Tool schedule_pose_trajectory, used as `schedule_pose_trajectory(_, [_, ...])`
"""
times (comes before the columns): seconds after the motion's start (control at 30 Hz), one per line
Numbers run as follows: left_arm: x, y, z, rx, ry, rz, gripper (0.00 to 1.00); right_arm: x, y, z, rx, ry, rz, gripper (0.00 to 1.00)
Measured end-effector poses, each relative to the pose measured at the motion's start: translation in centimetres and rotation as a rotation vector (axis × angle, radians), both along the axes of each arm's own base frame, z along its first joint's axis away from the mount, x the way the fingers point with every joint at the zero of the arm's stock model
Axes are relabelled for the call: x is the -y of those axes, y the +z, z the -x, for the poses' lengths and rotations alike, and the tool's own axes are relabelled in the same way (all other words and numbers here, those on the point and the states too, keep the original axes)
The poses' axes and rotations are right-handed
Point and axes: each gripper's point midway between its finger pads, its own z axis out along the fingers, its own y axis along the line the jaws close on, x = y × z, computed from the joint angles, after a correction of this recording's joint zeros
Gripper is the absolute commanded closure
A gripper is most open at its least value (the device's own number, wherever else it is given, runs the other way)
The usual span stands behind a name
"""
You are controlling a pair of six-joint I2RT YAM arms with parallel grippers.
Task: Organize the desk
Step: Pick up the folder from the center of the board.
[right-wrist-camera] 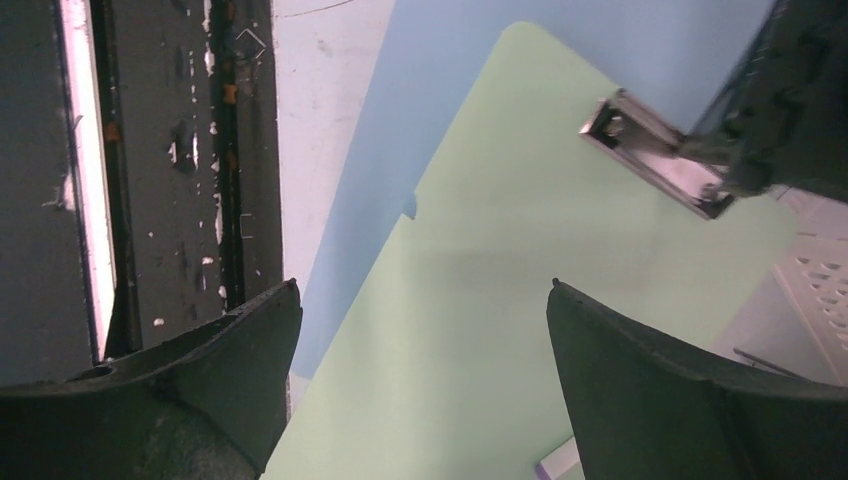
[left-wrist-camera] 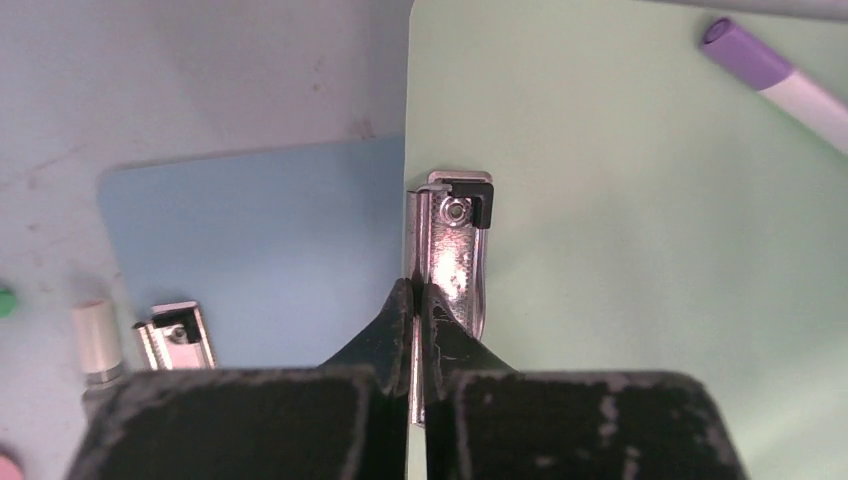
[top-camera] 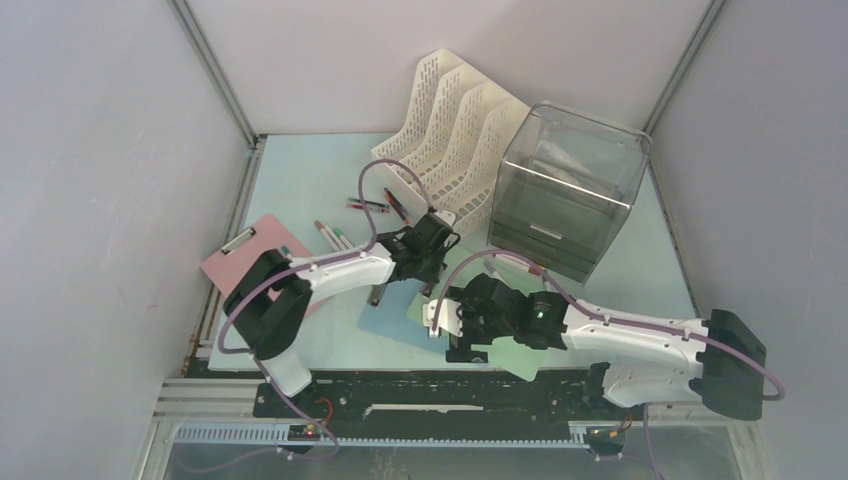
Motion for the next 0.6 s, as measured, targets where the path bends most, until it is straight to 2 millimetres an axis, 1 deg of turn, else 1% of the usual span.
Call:
schedule_pose_trajectory(0.13, [0.2,3.1,-0.3,0.059,0.006,0.055,1.0,0.3,0.4,0.4,-0.009,0.034,0.001,0.0])
schedule_pose_trajectory(0.2, [0.3,4.0,-0.4,0.074,0.011,0.075,1.0,0.3,0.4,0.5,-0.011,0.046,0.002,0.0])
schedule_pose_trajectory(0.27, [0.4,4.2,-0.5,0.076,0.012,0.08,1.0,0.4,0.4,0.5,-0.007,0.045,0.004,0.0])
schedule_pose_trajectory(0.43, [0.2,4.0,-0.1,0.057,0.013,0.077,1.0,0.1,0.7,-0.5,0.039,0.006,-0.003,0.0])
schedule_pose_trajectory(0.47, [0.3,4.0,0.0,0.053,0.011,0.079,0.98,0.0,0.8,-0.6,0.048,0.001,-0.007,0.0])
schedule_pose_trajectory(0.53, [0.3,3.9,0.1,0.048,0.008,0.082,0.82,-0.2,0.9,-0.7,0.062,-0.004,-0.008,0.0])
schedule_pose_trajectory(0.6, [0.7,4.0,0.3,0.036,-0.004,0.099,0.76,-0.3,0.9,-0.7,0.07,-0.007,-0.008,0.0])
